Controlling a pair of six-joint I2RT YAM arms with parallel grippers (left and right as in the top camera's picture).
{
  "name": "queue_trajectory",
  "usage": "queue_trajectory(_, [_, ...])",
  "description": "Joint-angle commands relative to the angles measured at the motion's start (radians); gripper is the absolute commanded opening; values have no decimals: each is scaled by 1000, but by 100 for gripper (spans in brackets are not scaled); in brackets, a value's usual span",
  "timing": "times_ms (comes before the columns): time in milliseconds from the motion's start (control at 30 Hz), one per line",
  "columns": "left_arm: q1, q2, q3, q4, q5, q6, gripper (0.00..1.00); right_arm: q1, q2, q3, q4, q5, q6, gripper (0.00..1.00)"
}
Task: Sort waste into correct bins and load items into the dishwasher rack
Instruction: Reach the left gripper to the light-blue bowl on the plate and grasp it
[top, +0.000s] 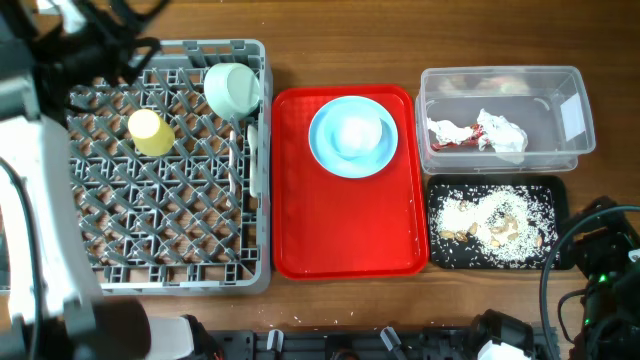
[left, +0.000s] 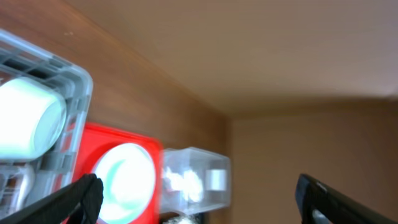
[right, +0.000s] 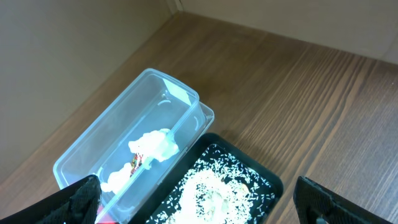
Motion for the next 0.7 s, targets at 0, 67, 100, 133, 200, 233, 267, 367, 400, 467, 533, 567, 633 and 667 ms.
queue_trajectory(0, [-277,-30,-8,-117,-392,193,100,-1,-5,5,1,-2,-12,100])
queue_trajectory(67, [-495,15,-12,-140,-496,212,100,-1,-5,5,1,-2,-12,100])
queue_trajectory(100, [-557,36,-12,-134,-529,212,100,-1,-5,5,1,-2,-12,100])
queue_trajectory(133, [-640,75,-12,-111,-574,212,100,-1,-5,5,1,-2,-12,100])
queue_trajectory(200, [-781,171,-12,-55,-662,212,100,-1,-5,4,1,-2,-13,100])
queue_trajectory(233, [-842,232,-12,-18,-697,212,100,-1,-5,4,1,-2,-12,100])
queue_trajectory(267, [-878,279,-12,13,-715,213,100,-1,-5,5,1,-2,-12,100])
queue_trajectory(367, [-954,440,-12,111,-837,213,100,-1,-5,5,1,-2,-13,100])
queue_trajectory(400, [-967,493,-12,136,-890,213,99,-1,-5,5,1,-2,-12,100])
queue_trajectory(467, [-971,563,-12,150,-945,212,93,-1,-5,5,1,-2,-13,100])
queue_trajectory(533, [-963,613,-12,155,-968,212,85,-1,-5,5,1,-2,-13,100])
queue_trajectory(567, [-957,625,-12,154,-968,213,78,-1,-5,5,1,-2,-12,100])
queue_trajectory(633, [-944,629,-12,146,-968,212,42,-1,-5,5,1,-2,-13,100])
queue_trajectory(667, [-938,626,-12,151,-967,212,20,-1,-5,5,1,-2,-13,100])
